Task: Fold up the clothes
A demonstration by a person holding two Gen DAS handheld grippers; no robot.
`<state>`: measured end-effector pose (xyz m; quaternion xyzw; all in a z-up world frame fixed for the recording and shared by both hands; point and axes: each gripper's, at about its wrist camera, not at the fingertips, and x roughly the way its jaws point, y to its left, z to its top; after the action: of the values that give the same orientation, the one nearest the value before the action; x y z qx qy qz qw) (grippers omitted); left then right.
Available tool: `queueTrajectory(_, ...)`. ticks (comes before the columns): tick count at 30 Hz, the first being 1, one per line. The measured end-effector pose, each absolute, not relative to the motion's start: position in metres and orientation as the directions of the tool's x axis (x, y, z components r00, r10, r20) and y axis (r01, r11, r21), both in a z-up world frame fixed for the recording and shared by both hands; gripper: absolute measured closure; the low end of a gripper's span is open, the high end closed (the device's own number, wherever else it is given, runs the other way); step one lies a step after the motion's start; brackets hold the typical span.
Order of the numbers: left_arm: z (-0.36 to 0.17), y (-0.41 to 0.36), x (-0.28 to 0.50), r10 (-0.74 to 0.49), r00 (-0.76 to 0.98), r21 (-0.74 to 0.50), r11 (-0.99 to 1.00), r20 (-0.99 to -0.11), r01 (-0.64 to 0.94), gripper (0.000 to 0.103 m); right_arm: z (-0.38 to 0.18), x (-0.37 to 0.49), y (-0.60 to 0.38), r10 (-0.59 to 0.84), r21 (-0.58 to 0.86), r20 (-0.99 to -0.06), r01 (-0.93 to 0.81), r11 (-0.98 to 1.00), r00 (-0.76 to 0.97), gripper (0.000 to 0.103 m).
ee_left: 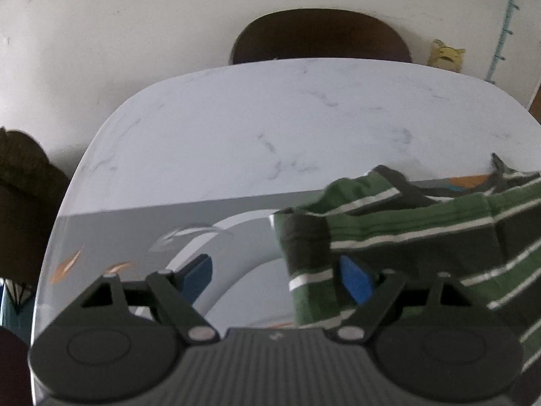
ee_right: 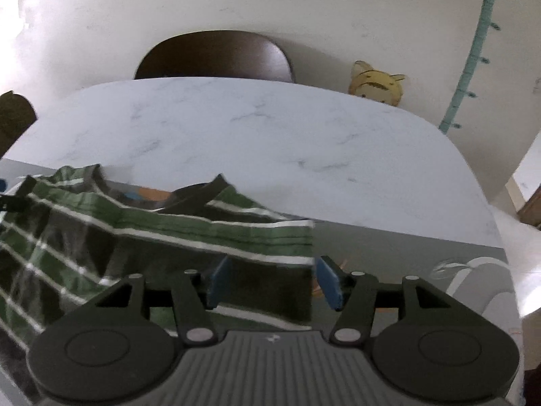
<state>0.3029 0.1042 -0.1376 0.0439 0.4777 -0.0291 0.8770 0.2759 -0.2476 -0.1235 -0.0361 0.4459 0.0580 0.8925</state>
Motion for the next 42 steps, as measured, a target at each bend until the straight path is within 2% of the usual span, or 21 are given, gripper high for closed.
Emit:
queueTrajectory(4,-0.142,0.105,0.305,0.000,0.545,0.056,0.995,-0.838,0.086,0.018,-0.132,0.284,-0.250,0.063,-0.010,-0.811,-0.123,0.992,0.581,0.045)
queueTrajectory(11,-0.146,0.102,0.305,0.006,0.544,0.063,0.994,-0.839,0.087,0.017,-0.141,0.288,-0.246,0.047,-0.027,-0.810,-0.117,0.993,0.585,0.044)
queueTrajectory(12,-0.147,0.102,0.306,0.004,0.543,0.061,0.994,-0.840,0.087,0.018,-0.141,0.288,-0.246,0.049,-0.022,-0.810,-0.113,0.993,0.585,0.045)
queueTrajectory(14,-0.148,0.101,0.306,-0.001,0.543,0.058,0.994,-0.840,0.092,0.020,-0.142,0.288,-0.247,0.054,-0.011,-0.809,-0.108,0.994,0.586,0.055)
queueTrajectory(18,-0.145,0.100,0.305,-0.033,0.536,0.022,0.995,-0.843,0.094,0.042,-0.137,0.286,-0.245,0.053,-0.011,-0.798,-0.102,0.995,0.601,0.069)
queueTrajectory(21,-0.143,0.098,0.304,-0.049,0.538,0.008,0.995,-0.841,0.103,0.064,-0.134,0.284,-0.244,0.052,-0.017,-0.790,-0.106,0.994,0.611,0.088)
queueTrajectory(22,-0.142,0.096,0.303,-0.052,0.539,0.009,0.994,-0.841,0.108,0.068,-0.131,0.283,-0.244,0.053,-0.017,-0.784,-0.107,0.994,0.619,0.092)
queueTrajectory(25,-0.140,0.093,0.303,-0.054,0.541,0.005,0.994,-0.839,0.107,0.068,-0.126,0.282,-0.245,0.065,-0.003,-0.777,-0.107,0.994,0.626,0.096)
queueTrajectory(42,-0.122,0.093,0.305,-0.026,0.586,0.027,0.996,-0.810,0.082,0.070,-0.106,0.278,-0.248,0.074,0.010,-0.741,-0.100,0.995,0.667,0.096)
